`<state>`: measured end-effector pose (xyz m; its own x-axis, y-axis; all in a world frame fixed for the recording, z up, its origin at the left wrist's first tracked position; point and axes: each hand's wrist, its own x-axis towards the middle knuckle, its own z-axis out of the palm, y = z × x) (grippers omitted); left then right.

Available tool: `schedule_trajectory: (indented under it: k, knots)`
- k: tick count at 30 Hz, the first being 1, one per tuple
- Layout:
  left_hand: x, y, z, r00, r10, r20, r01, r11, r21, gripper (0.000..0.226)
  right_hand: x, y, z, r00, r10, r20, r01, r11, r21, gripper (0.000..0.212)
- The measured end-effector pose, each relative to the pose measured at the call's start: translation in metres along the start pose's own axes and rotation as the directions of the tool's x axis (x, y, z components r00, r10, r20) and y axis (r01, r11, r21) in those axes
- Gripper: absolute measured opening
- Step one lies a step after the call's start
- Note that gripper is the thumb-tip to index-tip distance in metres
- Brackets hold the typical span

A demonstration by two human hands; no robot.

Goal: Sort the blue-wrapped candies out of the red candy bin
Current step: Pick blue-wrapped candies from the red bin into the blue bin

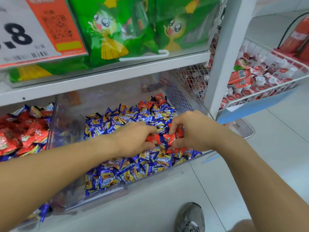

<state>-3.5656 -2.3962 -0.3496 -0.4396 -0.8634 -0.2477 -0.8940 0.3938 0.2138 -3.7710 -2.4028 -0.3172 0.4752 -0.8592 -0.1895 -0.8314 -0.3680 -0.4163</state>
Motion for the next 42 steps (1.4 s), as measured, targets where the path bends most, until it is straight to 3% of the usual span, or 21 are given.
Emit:
schedule_trajectory:
  k: [4, 7, 9, 12, 14, 17, 19, 21, 22, 23, 25, 27, 29, 32, 34, 37, 39, 42]
  knots:
    - [-0.026, -0.018, -0.028, 0.994, -0.094, 0.061, 0.109, 0.930, -0.351, 0.012, -0.004, -0.003, -0.004, 0.998, -0.006, -0.057, 0.011, 0.997, 0.080, 0.021]
    - [-0.063, -0.016, -0.043, 0.981, -0.191, 0.010, 0.153, 0.752, -0.642, 0.029, -0.005, -0.015, -0.004, 1.000, -0.015, -0.017, 0.020, 0.943, 0.333, 0.020]
    - [-0.091, -0.007, -0.050, 0.969, -0.245, -0.023, 0.137, 0.614, -0.777, 0.041, -0.003, -0.030, -0.002, 0.997, -0.063, 0.048, 0.023, 0.805, 0.593, 0.022]
    - [-0.131, 0.002, -0.052, 0.932, -0.338, -0.127, 0.066, 0.506, -0.860, 0.034, 0.004, -0.071, 0.005, 0.983, -0.178, 0.050, 0.065, 0.583, 0.810, 0.022]
    - [-0.156, -0.006, -0.048, 0.879, -0.427, -0.211, 0.073, 0.560, -0.826, 0.034, 0.012, -0.104, 0.013, 0.970, -0.241, 0.041, 0.082, 0.479, 0.874, 0.019]
    - [-0.196, -0.039, -0.040, 0.755, -0.534, -0.381, 0.182, 0.729, -0.660, 0.037, 0.026, -0.156, 0.029, 0.944, -0.328, 0.040, 0.099, 0.397, 0.913, 0.017]
    - [-0.220, -0.071, -0.037, 0.655, -0.587, -0.475, 0.327, 0.787, -0.523, 0.033, 0.040, -0.191, 0.041, 0.949, -0.314, 0.010, 0.117, 0.382, 0.917, 0.017]
    - [-0.236, -0.102, -0.039, 0.602, -0.612, -0.512, 0.438, 0.790, -0.429, 0.026, 0.061, -0.223, 0.051, 0.976, -0.215, -0.036, 0.112, 0.353, 0.929, 0.015]
    - [-0.240, -0.116, -0.042, 0.571, -0.636, -0.518, 0.483, 0.771, -0.414, 0.028, 0.071, -0.236, 0.057, 0.984, -0.159, -0.085, 0.145, 0.417, 0.897, 0.013]
    - [-0.242, -0.130, -0.044, 0.542, -0.652, -0.530, 0.516, 0.756, -0.403, 0.033, 0.081, -0.246, 0.061, 0.980, -0.121, -0.157, 0.199, 0.577, 0.792, 0.013]
    - [-0.240, -0.148, -0.050, 0.520, -0.677, -0.520, 0.547, 0.732, -0.406, 0.030, 0.093, -0.257, 0.065, 0.953, -0.133, -0.272, 0.238, 0.885, 0.401, 0.034]
    - [-0.236, -0.154, -0.053, 0.569, -0.684, -0.456, 0.533, 0.729, -0.428, 0.033, 0.092, -0.256, 0.065, 0.926, -0.198, -0.320, 0.283, 0.926, 0.248, 0.039]
    - [-0.231, -0.158, -0.049, 0.629, -0.673, -0.390, 0.531, 0.738, -0.416, 0.057, 0.088, -0.243, 0.066, 0.904, -0.267, -0.334, 0.370, 0.881, 0.295, 0.021]
    - [-0.221, -0.153, -0.041, 0.639, -0.672, -0.373, 0.589, 0.740, -0.325, 0.071, 0.087, -0.204, 0.059, 0.913, -0.271, -0.303, 0.359, 0.888, 0.288, 0.025]
    - [-0.211, -0.140, -0.040, 0.654, -0.591, -0.472, 0.466, 0.807, -0.363, 0.056, 0.082, -0.170, 0.045, 0.952, -0.197, -0.234, 0.260, 0.925, 0.276, 0.022]
    - [-0.187, -0.094, -0.047, 0.692, -0.363, -0.624, 0.186, 0.925, -0.331, 0.012, 0.065, -0.113, 0.023, 0.992, -0.036, -0.120, 0.054, 0.987, 0.153, 0.014]
    - [-0.167, -0.056, -0.056, 0.772, -0.260, -0.579, 0.069, 0.941, -0.330, 0.009, 0.050, -0.077, 0.012, 0.997, 0.069, -0.031, -0.068, 0.996, 0.054, 0.011]
    - [-0.127, -0.016, -0.059, 0.913, -0.101, -0.396, -0.027, 0.952, -0.304, 0.011, 0.030, -0.036, 0.003, 0.983, 0.173, 0.069, -0.174, 0.985, 0.004, 0.017]
